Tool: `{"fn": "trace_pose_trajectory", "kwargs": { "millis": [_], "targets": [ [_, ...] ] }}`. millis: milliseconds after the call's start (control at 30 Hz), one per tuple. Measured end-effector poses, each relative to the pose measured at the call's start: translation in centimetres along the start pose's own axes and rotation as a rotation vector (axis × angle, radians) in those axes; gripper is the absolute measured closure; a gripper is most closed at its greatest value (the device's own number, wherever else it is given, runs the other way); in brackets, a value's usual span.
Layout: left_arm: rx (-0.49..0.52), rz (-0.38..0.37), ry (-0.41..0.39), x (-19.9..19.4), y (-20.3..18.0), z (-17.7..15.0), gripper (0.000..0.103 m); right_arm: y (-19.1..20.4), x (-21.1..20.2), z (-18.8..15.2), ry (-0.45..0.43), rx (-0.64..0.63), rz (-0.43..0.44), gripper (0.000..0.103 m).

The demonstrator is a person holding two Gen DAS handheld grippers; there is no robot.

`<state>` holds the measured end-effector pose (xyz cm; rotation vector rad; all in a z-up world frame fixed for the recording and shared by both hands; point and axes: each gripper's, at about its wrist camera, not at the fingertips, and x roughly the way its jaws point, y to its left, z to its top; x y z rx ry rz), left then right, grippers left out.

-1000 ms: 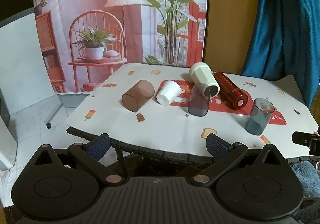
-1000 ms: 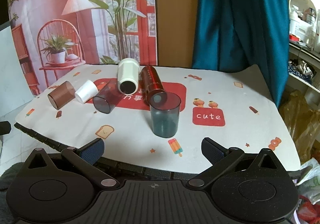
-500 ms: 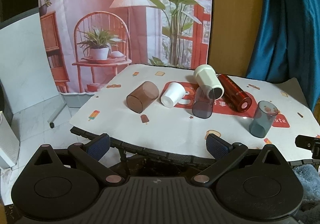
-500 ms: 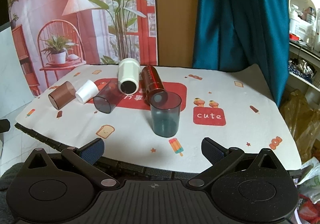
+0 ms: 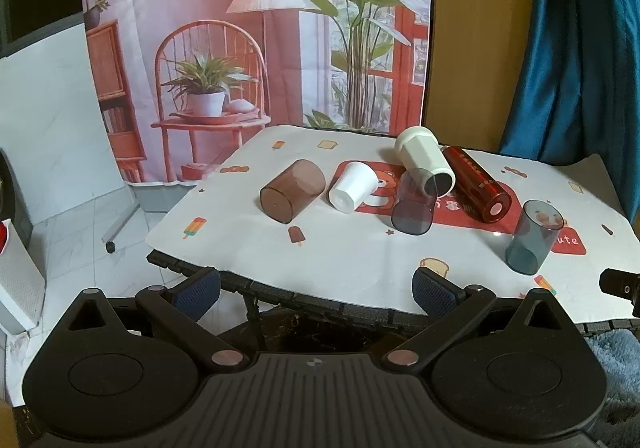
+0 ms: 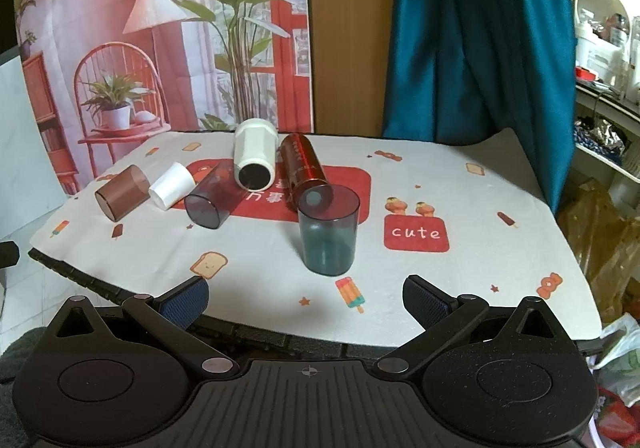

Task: Flip cup upright

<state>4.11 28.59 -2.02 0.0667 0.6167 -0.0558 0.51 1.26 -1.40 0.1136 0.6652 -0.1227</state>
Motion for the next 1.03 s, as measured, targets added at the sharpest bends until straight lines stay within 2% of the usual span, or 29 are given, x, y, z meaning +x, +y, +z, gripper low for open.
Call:
{"fn": "trace_pose_trajectory", "kwargs": {
  "millis": [1033],
  "targets": [
    [-0.03,-0.023,0.012,0.27,0.12,-0.08,0.0,-0.06,0.19,0.25,0.003,-0.002,0.006,0.0]
  ]
}}
